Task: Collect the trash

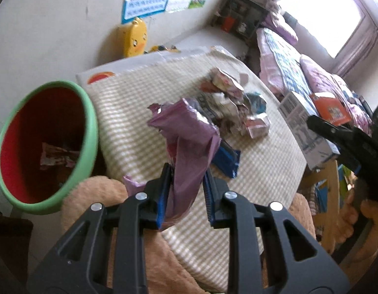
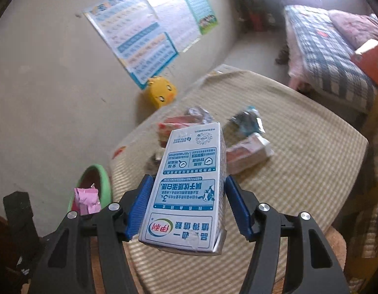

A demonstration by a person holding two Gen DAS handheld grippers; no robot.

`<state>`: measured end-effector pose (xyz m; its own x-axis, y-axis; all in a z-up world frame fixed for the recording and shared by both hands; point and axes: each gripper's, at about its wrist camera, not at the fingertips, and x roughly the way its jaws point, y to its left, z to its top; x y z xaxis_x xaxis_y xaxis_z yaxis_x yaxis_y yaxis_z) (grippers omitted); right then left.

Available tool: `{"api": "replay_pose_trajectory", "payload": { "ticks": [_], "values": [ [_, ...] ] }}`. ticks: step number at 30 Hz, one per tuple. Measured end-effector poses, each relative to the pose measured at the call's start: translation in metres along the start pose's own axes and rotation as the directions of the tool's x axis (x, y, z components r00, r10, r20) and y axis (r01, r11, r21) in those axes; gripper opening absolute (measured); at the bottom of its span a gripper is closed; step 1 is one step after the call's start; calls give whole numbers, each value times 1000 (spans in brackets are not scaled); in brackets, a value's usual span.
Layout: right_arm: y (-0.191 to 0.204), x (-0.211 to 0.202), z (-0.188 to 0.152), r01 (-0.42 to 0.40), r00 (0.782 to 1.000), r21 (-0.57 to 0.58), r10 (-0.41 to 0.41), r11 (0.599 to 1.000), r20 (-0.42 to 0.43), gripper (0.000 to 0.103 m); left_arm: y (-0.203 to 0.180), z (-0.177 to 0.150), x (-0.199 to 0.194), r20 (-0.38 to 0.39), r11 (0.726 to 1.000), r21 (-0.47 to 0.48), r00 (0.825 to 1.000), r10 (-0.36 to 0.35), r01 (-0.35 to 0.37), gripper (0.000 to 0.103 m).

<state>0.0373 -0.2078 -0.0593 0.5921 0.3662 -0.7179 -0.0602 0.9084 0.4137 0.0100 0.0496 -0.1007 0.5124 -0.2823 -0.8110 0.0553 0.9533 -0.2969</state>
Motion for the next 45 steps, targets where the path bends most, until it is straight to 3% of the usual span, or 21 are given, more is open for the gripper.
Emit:
{"api": "replay_pose_trajectory", "payload": {
  "ticks": [18,22,23,25,28,31,32,35,39,43,45],
  "values": [
    [79,19,-7,-103,993,-141,93,985,-76,58,52,10,-27,88,993,-120,996,31,-21,23],
    [97,27,-12,-139,987,-172,122,975,-105,54,77,11,-37,114,984,-172,991,64,-44,23],
    [103,30,-13,-149,985,-182,129,972,-117,43,83,10,-39,119,982,-185,990,71,-48,23],
    [111,37,-16,-166,980,-193,141,967,-137,35,96,8,-42,125,975,-212,988,90,-62,23],
    [124,51,-20,-189,972,-201,154,961,-179,33,116,6,-45,124,964,-253,986,111,-77,23],
    [126,63,-23,-170,970,-231,121,958,-212,39,132,2,-48,122,955,-286,986,116,-77,23],
    [126,71,-25,-170,961,-241,107,955,-254,51,136,1,-49,122,954,-288,985,120,-81,23],
    [117,82,-37,-175,945,-245,92,954,-315,61,142,-2,-48,117,952,-298,986,116,-76,24],
    [98,90,-53,-166,913,-193,77,967,-400,64,143,-4,-50,120,953,-296,987,108,-68,24],
    [77,89,-72,-106,884,-185,8,977,-468,66,140,-3,-49,126,955,-290,986,106,-66,23],
    [64,87,-86,-82,857,-164,-14,983,-515,68,140,-4,-50,125,954,-291,986,106,-66,23]
  ]
}}
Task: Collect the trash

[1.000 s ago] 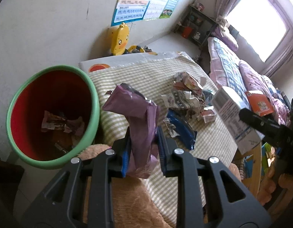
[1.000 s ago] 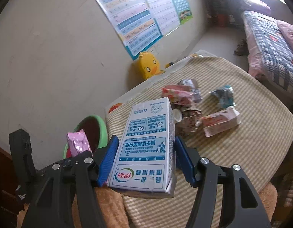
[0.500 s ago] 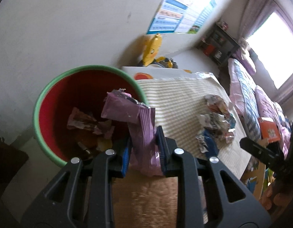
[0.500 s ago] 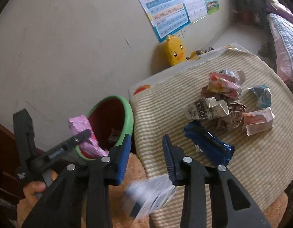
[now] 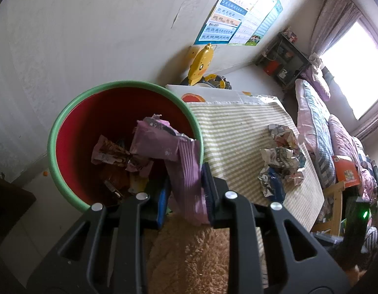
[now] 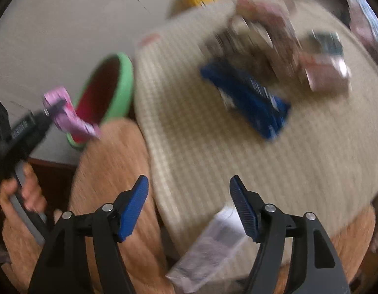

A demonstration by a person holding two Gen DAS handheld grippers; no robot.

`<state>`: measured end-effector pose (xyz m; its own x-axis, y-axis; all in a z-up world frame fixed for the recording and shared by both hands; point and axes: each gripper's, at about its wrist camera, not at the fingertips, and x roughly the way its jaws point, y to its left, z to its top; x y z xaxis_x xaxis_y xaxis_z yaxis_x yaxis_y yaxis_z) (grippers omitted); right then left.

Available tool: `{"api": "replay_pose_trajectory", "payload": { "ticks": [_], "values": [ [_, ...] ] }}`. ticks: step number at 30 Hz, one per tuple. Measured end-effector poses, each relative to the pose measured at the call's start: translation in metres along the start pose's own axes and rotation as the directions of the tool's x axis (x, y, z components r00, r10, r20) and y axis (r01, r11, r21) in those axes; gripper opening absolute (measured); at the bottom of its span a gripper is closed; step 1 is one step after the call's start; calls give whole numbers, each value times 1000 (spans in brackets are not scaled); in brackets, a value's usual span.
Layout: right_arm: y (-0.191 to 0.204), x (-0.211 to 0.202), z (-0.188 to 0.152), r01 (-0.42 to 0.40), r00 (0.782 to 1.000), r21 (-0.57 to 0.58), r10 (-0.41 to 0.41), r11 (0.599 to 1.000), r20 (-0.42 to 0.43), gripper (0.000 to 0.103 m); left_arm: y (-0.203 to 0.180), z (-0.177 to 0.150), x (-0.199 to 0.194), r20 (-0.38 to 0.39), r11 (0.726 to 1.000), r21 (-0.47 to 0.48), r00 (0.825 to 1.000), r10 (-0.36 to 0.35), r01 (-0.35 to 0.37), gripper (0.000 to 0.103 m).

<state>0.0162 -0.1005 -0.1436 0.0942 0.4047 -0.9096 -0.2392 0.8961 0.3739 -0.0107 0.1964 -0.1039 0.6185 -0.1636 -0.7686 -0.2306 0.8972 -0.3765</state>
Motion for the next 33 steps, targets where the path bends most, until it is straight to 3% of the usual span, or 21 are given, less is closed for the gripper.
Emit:
{"api": "replay_pose_trajectory", "payload": {
  "ticks": [4,9,12,14,19,24,25,26,29,33],
  "values": [
    [-13,4,-30,38,998,32,-37,999,-59,69,0,0,0,0,1000,1,1000,0,0,23],
    [-27,-16,-48,78,997,90,-78,993,-3,69,-2,0,0,3,1000,6,1000,2,-2,23],
    [-32,-30,-53,138,990,78,-140,987,19,77,-5,1,-1,7,1000,16,1000,2,-2,23],
    [-37,-28,-62,160,987,83,-159,984,-18,77,-8,1,-2,12,1000,24,1000,0,0,23],
    [-49,-6,-84,118,986,142,-99,983,-137,77,-17,2,-2,16,999,44,1000,-4,4,23],
    [-40,19,-90,119,976,97,-98,988,-196,80,-22,1,-6,20,998,60,1000,-6,5,23],
    [-38,24,-90,122,973,88,-102,989,-207,78,-22,2,-5,20,998,61,1000,-6,5,23],
    [-37,27,-91,117,972,80,-98,990,-212,66,-22,1,-6,21,998,63,1000,-5,4,23],
    [-31,34,-89,96,974,55,-82,994,-209,63,-22,1,-6,22,998,63,1000,-6,5,23],
    [-22,19,-81,52,989,16,-50,998,-137,58,-22,1,-6,20,999,50,1000,-8,7,23]
  ]
}}
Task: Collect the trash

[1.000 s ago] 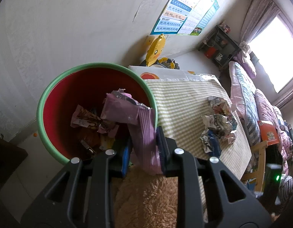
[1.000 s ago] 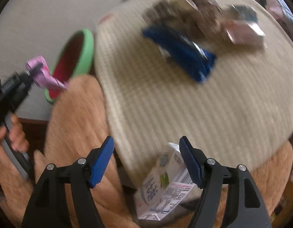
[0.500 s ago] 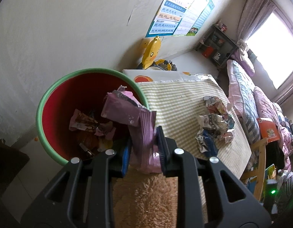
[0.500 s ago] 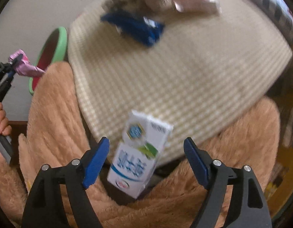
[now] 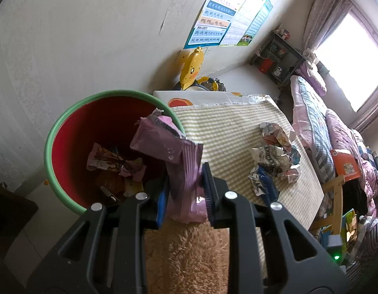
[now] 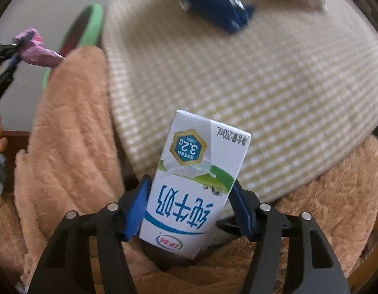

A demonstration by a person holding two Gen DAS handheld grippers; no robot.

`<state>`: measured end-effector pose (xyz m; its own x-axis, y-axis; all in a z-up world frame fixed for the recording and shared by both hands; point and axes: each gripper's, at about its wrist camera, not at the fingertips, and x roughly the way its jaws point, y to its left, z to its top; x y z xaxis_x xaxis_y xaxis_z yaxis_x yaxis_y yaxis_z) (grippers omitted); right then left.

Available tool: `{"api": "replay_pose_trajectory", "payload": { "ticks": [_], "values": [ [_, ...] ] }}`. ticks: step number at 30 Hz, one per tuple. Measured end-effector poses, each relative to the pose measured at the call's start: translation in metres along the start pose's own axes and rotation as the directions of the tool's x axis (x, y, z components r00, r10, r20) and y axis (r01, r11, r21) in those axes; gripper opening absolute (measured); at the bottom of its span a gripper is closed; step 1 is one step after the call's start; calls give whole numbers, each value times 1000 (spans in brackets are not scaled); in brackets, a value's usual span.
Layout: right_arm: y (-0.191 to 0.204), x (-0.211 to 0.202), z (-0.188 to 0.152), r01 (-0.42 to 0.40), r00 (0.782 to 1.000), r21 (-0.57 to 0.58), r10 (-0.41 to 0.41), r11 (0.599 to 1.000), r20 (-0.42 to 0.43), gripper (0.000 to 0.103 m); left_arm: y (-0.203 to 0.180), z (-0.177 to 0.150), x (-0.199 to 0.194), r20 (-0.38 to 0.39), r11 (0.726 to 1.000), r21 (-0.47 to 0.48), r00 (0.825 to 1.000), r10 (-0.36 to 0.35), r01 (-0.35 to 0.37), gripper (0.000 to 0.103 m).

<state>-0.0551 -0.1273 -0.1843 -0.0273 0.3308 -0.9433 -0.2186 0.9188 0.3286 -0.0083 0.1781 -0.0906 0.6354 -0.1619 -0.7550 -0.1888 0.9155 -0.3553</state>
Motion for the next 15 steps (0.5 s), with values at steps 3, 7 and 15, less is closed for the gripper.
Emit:
{"api": "replay_pose_trajectory", "payload": {
  "ticks": [3,7,15],
  "values": [
    [8,-18,13,-33,997,-30,35,999,71,58,3,1,2,-2,1000,-10,1000,0,0,23],
    [26,-40,46,-108,980,-55,116,993,161,58,14,6,-1,12,1000,-27,1000,10,-10,23],
    [111,-59,133,-179,922,-225,243,958,302,58,49,29,-9,65,996,-67,995,71,-67,23]
  ]
}}
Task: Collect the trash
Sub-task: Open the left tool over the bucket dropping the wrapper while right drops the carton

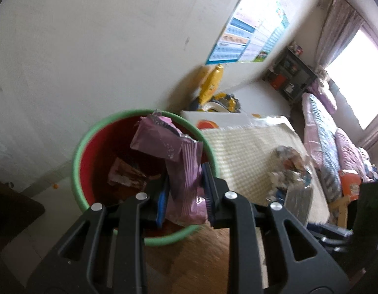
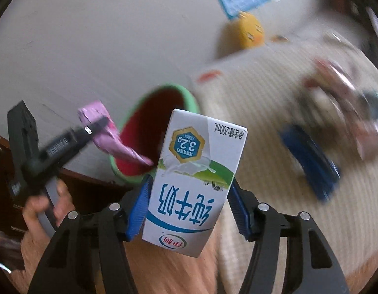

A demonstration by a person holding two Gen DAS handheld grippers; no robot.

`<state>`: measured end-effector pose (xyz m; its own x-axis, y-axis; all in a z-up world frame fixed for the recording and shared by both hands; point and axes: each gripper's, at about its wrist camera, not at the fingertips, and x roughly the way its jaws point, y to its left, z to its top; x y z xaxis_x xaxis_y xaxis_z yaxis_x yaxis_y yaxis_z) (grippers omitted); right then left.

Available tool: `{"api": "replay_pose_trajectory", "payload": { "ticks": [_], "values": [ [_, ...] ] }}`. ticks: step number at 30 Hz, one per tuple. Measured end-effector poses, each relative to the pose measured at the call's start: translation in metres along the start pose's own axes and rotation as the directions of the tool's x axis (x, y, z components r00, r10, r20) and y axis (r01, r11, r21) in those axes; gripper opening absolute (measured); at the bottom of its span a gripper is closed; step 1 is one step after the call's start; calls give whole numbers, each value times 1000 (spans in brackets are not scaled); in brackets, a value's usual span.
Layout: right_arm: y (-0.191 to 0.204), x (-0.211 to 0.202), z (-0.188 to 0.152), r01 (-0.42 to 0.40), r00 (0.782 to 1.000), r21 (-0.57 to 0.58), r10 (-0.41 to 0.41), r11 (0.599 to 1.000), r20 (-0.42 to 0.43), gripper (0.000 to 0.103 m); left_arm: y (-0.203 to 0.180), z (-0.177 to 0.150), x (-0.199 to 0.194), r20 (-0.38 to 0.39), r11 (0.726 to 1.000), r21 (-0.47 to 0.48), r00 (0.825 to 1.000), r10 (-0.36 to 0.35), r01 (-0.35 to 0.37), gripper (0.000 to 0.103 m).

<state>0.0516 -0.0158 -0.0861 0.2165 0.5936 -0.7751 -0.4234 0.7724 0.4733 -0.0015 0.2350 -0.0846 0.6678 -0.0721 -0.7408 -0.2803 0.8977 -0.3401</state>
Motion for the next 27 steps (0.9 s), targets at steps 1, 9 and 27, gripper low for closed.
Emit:
{"api": "replay_pose_trajectory", "payload": {
  "ticks": [1,9,27],
  "values": [
    [7,5,8,-5,1000,-21,5,1000,9,58,5,2,3,-4,1000,-6,1000,14,-14,23],
    [52,81,52,41,999,-160,-35,986,39,61,32,6,18,-30,997,-43,998,63,-64,38],
    [26,39,38,89,995,-50,-86,995,59,76,20,-11,26,-66,998,-47,997,47,-50,52]
  ]
}}
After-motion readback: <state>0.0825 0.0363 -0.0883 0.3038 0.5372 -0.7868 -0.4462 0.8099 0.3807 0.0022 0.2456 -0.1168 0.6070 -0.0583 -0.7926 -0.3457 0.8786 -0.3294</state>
